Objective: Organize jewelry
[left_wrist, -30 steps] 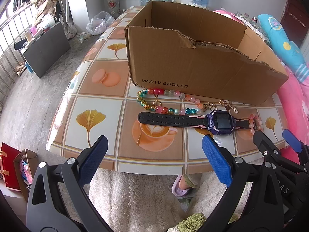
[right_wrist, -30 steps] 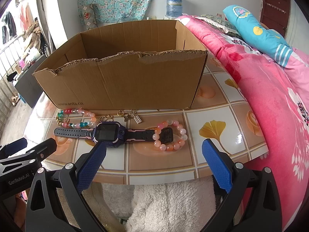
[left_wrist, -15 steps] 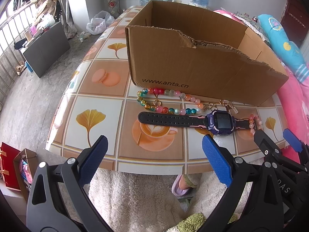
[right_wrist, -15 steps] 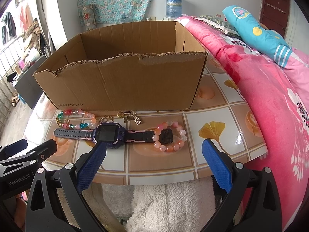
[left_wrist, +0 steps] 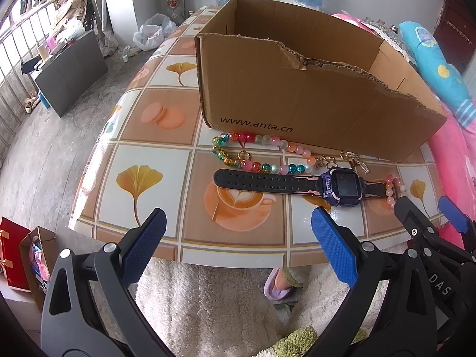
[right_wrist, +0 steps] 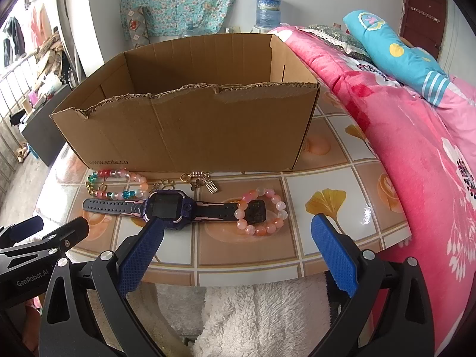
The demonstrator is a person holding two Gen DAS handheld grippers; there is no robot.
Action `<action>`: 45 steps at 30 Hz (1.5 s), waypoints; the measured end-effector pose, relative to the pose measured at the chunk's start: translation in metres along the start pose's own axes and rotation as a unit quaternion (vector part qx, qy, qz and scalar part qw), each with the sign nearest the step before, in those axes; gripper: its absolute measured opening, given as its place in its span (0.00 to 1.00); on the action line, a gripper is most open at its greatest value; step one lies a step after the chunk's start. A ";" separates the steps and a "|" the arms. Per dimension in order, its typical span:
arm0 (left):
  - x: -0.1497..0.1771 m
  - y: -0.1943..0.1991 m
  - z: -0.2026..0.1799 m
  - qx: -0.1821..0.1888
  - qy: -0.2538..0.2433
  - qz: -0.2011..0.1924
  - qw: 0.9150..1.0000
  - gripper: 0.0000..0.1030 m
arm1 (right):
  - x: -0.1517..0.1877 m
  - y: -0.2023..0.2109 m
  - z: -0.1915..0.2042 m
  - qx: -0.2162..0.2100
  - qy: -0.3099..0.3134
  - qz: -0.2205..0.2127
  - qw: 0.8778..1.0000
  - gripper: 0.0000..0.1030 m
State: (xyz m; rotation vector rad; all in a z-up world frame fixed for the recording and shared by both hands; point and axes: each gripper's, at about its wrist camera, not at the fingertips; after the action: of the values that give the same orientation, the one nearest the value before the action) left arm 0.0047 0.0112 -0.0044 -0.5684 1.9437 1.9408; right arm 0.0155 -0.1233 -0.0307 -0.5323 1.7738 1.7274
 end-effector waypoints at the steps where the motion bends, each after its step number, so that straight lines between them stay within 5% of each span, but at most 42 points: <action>1: 0.000 -0.001 0.001 0.000 0.001 -0.001 1.000 0.92 | 0.000 0.000 0.000 0.000 0.001 0.000 1.000 0.94; 7: 0.002 -0.001 0.010 0.006 0.004 -0.018 1.000 0.92 | -0.003 -0.002 0.000 -0.009 0.023 -0.008 1.000 0.94; 14: 0.010 -0.003 0.026 0.015 -0.002 -0.040 0.999 0.92 | -0.010 0.014 0.013 -0.068 0.133 -0.097 0.984 0.94; 18: 0.012 -0.003 0.033 0.011 -0.017 -0.069 0.997 0.92 | -0.018 0.003 0.030 -0.163 0.185 -0.050 0.968 0.89; 21: 0.014 -0.003 0.043 0.057 -0.020 -0.097 0.993 0.92 | -0.021 -0.012 0.050 -0.191 0.238 -0.015 0.952 0.80; 26: 0.013 -0.007 0.061 0.120 0.014 -0.103 0.987 0.92 | -0.021 -0.037 0.063 -0.203 0.276 0.029 0.939 0.70; 33: 0.010 -0.018 0.060 0.142 0.015 -0.099 0.985 0.92 | -0.015 -0.067 0.071 -0.191 0.336 0.088 0.918 0.65; 39: 0.011 -0.011 0.035 0.127 -0.054 -0.129 0.982 0.92 | -0.016 -0.074 0.061 -0.207 0.321 0.105 0.918 0.50; 45: 0.016 -0.005 0.009 0.115 -0.113 -0.144 0.976 0.89 | -0.020 -0.076 0.044 -0.249 0.287 0.123 0.917 0.50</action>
State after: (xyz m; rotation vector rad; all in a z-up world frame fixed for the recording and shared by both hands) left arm -0.0072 0.0197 -0.0169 -0.5075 1.7956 1.5086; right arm 0.0865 -0.0880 -0.0736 -1.1748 1.8181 2.4034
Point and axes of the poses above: each gripper's, at about its wrist camera, not at the fingertips, and y roughly against the way its jaws point, z to its left, x to its underside, and after that the axes turned 3 degrees about -x, right-handed
